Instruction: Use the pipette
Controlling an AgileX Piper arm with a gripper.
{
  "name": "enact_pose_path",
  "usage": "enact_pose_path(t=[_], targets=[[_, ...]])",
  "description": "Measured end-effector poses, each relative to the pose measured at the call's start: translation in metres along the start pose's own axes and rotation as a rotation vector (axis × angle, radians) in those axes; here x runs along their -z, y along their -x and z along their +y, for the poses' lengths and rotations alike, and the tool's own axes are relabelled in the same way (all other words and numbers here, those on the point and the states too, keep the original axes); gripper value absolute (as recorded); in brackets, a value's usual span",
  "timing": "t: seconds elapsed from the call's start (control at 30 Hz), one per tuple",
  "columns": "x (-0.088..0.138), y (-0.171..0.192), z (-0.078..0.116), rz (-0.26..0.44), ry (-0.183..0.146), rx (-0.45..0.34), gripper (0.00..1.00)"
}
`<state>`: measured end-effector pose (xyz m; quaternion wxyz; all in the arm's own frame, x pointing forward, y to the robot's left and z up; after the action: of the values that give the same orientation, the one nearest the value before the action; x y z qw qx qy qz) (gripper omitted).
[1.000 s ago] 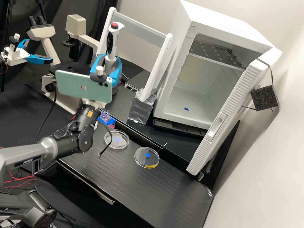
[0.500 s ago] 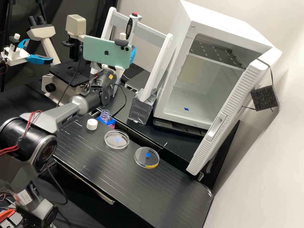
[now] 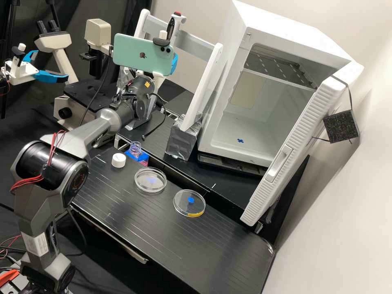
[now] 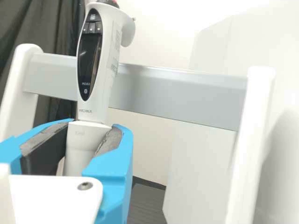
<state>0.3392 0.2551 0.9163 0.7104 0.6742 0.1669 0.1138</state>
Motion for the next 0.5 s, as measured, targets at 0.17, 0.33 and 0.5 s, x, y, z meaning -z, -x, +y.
enact_pose_path(t=[0.17, 0.33, 0.5], targets=[[0.006, -0.001, -0.005, 0.001, 0.013, 0.021, 0.00], [0.006, -0.009, -0.007, -0.007, 0.017, 0.024, 0.00], [0.000, -0.011, -0.007, -0.038, 0.010, 0.030, 0.00]])
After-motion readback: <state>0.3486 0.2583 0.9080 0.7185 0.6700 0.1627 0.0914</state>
